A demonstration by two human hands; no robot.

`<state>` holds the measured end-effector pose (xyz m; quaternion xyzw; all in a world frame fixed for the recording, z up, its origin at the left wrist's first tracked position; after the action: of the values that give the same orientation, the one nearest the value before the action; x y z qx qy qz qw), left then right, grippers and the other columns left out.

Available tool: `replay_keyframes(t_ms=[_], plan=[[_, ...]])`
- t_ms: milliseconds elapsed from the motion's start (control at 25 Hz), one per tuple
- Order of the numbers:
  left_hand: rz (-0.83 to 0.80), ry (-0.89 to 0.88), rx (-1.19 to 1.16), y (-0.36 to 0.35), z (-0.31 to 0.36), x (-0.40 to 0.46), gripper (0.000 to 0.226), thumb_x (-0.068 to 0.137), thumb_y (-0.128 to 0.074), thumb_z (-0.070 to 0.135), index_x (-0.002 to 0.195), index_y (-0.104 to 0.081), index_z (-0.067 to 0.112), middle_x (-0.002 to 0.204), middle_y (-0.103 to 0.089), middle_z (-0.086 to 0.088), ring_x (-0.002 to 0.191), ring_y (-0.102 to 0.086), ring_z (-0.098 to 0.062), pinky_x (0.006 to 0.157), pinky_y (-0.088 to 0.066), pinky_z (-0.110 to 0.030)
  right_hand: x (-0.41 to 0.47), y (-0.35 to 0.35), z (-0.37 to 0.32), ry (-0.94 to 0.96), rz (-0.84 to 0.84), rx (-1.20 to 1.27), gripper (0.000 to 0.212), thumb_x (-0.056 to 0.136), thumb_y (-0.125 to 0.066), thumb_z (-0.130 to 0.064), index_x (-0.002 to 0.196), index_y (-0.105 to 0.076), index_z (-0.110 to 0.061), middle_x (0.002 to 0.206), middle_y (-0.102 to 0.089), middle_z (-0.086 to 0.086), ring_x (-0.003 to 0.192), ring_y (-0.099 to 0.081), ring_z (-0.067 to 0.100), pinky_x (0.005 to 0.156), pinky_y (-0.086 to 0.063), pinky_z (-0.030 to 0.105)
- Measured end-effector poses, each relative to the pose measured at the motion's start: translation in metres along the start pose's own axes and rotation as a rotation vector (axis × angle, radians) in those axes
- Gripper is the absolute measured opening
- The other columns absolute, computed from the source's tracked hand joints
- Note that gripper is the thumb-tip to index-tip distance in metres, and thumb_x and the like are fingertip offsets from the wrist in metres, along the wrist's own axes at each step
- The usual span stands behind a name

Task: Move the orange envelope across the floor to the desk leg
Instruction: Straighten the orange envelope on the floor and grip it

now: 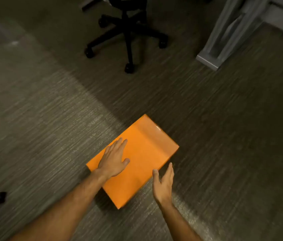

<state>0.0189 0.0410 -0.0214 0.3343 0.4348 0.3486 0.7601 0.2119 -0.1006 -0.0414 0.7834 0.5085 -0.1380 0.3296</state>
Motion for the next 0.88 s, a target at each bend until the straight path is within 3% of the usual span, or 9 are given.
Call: replay_keyframes(t_ms=[80, 160, 280, 480, 680, 880], plan=[[-0.063, 0.066, 0.088, -0.03, -0.029, 0.019, 0.094, 0.096, -0.056, 0.051, 0.159, 0.009, 0.027, 0.167, 0.014, -0.004, 0.153, 0.006, -0.026, 0.12, -0.006, -0.057, 0.017, -0.027, 0.023, -0.049, 0.072, -0.002, 0.09, 0.1, -0.057, -0.043, 0.162, 0.003, -0.015, 0.171, 0.0, 0.009, 0.157, 0.0, 0.025, 0.125, -0.012, 0.044], [-0.13, 0.115, 0.16, -0.054, -0.06, 0.037, 0.101, 0.092, -0.054, 0.062, 0.156, 0.018, 0.033, 0.163, 0.028, -0.001, 0.151, 0.014, -0.03, 0.117, -0.005, -0.065, 0.034, -0.061, 0.042, -0.1, 0.069, 0.059, 0.096, 0.098, -0.062, -0.036, 0.161, 0.006, -0.012, 0.17, -0.003, 0.014, 0.156, -0.005, 0.027, 0.125, -0.011, 0.04], [-0.075, 0.048, 0.198, -0.078, -0.088, 0.053, 0.108, 0.078, -0.044, 0.087, 0.149, 0.027, 0.046, 0.157, 0.04, 0.007, 0.15, 0.013, -0.037, 0.108, -0.008, -0.073, 0.048, -0.096, 0.063, -0.085, 0.119, 0.195, 0.106, 0.096, -0.066, -0.036, 0.159, 0.018, -0.026, 0.168, -0.008, 0.016, 0.151, -0.022, 0.032, 0.12, -0.027, 0.046], [0.032, 0.003, 0.226, -0.077, -0.101, 0.068, 0.118, 0.061, -0.033, 0.103, 0.149, 0.026, 0.049, 0.164, 0.025, 0.001, 0.139, -0.023, -0.042, 0.098, -0.031, -0.066, 0.059, -0.109, 0.077, -0.025, 0.156, 0.228, 0.113, 0.092, -0.07, -0.039, 0.157, 0.022, -0.035, 0.167, -0.01, 0.013, 0.149, -0.026, 0.03, 0.112, -0.026, 0.033], [0.032, 0.076, 0.206, -0.071, -0.097, 0.061, 0.118, 0.057, -0.031, 0.104, 0.146, 0.027, 0.053, 0.167, 0.009, -0.004, 0.133, -0.032, -0.041, 0.098, -0.035, -0.062, 0.063, -0.102, 0.074, 0.005, 0.103, 0.18, 0.121, 0.087, -0.075, -0.042, 0.155, 0.025, -0.037, 0.166, -0.012, 0.013, 0.148, -0.027, 0.031, 0.113, -0.028, 0.035], [0.041, 0.268, 0.182, -0.081, -0.084, 0.054, 0.122, 0.057, -0.037, 0.101, 0.149, 0.023, 0.049, 0.162, -0.008, -0.01, 0.127, -0.039, -0.042, 0.094, -0.042, -0.059, 0.099, -0.074, 0.062, 0.079, 0.064, 0.036, 0.118, 0.083, -0.077, -0.049, 0.158, 0.013, -0.039, 0.165, -0.025, 0.011, 0.141, -0.043, 0.033, 0.107, -0.04, 0.04]])
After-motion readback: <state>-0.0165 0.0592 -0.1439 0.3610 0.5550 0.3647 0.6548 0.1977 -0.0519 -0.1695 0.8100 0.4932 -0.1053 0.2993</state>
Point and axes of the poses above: each hand's wrist, its own x-axis towards the middle knuckle, its own y-axis out of the back of the hand, z = x × y, the point moved 5 cm from there along x, towards the middle knuckle
